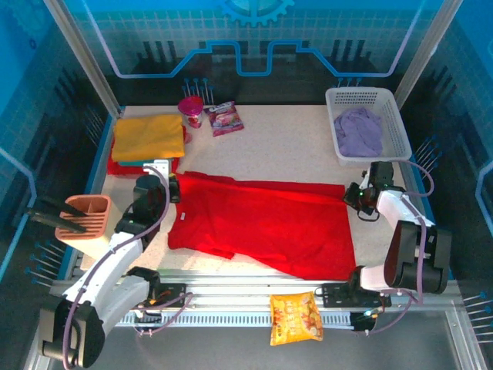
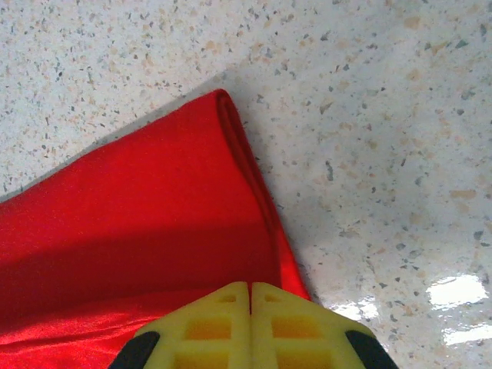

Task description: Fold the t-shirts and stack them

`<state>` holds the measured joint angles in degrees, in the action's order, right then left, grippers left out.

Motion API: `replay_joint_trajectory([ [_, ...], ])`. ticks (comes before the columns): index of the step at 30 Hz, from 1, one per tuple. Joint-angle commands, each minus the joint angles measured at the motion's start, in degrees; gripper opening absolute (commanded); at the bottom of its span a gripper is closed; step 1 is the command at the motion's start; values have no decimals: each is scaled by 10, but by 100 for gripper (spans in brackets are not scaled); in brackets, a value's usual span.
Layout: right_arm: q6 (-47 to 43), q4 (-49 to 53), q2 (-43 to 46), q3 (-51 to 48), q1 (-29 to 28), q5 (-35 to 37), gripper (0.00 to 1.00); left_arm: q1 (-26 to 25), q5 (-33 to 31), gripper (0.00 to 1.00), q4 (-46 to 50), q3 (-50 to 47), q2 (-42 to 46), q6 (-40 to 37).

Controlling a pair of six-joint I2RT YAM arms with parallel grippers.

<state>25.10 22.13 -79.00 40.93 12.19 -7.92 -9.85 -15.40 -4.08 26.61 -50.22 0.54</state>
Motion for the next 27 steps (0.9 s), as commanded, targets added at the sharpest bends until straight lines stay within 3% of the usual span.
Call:
replay_joint_trajectory([
  [1,6,18,-4,-5,10,3,0,-6,-44,7,18,-14,21,24],
  [3,4,20,-4,-7,10,4,0,-8,-49,13,22,-22,31,26],
  [5,6,23,-3,-8,11,4,0,-15,-64,38,22,-30,41,30],
  [7,7,27,1,-11,13,8,6,-19,-77,54,25,-35,53,32],
  [9,6,29,7,-14,16,10,16,-24,-85,66,27,-38,65,33],
  [10,5,31,10,-14,17,7,27,-25,-94,68,29,-39,69,36],
  [12,5,34,19,-12,17,-4,41,-26,-91,68,28,-39,73,34],
  [17,3,54,56,1,13,-24,91,-26,-54,66,26,-12,54,46],
  [22,-15,66,93,30,-38,-35,99,-25,69,70,43,57,-39,60],
  [27,-47,74,84,75,-131,-13,98,-25,153,69,76,138,-125,98],
])
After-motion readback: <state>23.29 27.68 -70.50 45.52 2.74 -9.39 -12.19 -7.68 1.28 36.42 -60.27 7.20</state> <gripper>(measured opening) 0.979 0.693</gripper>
